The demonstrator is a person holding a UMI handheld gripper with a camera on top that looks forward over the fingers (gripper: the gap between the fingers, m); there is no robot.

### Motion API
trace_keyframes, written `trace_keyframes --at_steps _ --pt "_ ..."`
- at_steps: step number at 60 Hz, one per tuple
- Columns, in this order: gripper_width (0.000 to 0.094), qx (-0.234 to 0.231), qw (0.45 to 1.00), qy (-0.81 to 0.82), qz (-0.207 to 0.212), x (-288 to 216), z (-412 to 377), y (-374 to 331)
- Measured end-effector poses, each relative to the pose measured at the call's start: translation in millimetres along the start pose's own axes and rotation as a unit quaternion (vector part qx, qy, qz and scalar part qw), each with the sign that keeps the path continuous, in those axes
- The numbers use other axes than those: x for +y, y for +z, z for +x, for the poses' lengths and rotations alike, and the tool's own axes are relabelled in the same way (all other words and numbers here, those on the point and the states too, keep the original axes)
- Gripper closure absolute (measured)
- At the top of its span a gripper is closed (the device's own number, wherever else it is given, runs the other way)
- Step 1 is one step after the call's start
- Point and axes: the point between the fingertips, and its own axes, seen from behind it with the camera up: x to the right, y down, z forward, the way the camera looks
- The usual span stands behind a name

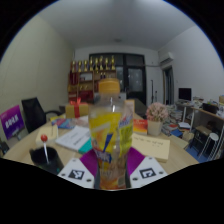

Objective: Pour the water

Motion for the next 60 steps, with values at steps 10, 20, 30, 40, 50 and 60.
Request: trace_keyframes --at_steps 10,20,30,40,50,60 --pt "0.0566 0.003 1.0 0.01 0.017 -12 -1 15" --pt "0.0361 0.008 1.0 0.013 -0.01 -5 0 14" --pt "0.0092 0.005 1.0 -0.001 -0.02 -6 3 -33" --pt "0.0105 0.013 1.0 -0.024 -0.004 -12 2 -112" --pt "0.0107 0.007 1.0 -0.012 -0.024 -8 -11 -216" --pt "0.01 0.008 1.0 -0.007 -0.016 -7 -24 -300"
